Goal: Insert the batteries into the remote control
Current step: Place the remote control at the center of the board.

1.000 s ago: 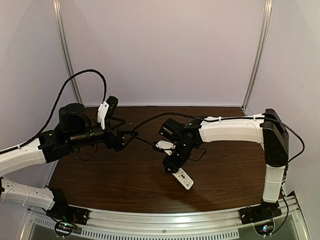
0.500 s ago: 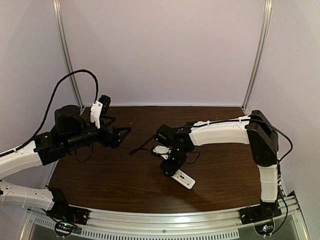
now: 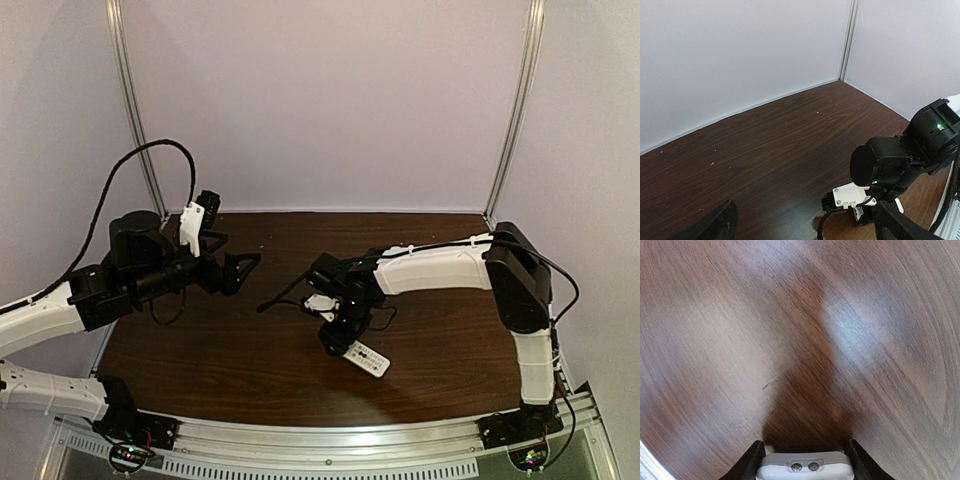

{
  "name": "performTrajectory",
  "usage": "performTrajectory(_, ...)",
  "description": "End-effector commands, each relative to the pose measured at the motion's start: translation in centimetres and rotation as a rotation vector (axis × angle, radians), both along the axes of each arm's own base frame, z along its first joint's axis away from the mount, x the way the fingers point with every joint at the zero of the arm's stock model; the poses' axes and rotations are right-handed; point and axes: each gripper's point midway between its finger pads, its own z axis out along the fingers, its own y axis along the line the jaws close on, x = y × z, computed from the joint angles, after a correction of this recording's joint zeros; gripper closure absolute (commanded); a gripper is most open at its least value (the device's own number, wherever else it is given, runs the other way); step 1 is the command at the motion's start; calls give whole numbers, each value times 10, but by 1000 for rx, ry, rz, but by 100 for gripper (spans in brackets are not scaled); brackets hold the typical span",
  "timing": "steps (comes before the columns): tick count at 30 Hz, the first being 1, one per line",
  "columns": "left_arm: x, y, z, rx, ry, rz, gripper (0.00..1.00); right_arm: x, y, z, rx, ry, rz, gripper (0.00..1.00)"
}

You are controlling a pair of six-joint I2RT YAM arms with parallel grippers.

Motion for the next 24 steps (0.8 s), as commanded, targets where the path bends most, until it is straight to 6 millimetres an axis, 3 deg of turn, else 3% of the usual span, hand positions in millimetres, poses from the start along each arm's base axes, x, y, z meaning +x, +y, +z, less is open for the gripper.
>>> performTrajectory(1, 2, 5, 2, 4, -24, 22, 3, 1, 3, -10, -17, -16, 9, 68)
performTrajectory(24, 5, 8, 0, 16, -22, 43, 2, 1, 3, -18, -18, -12, 3, 55)
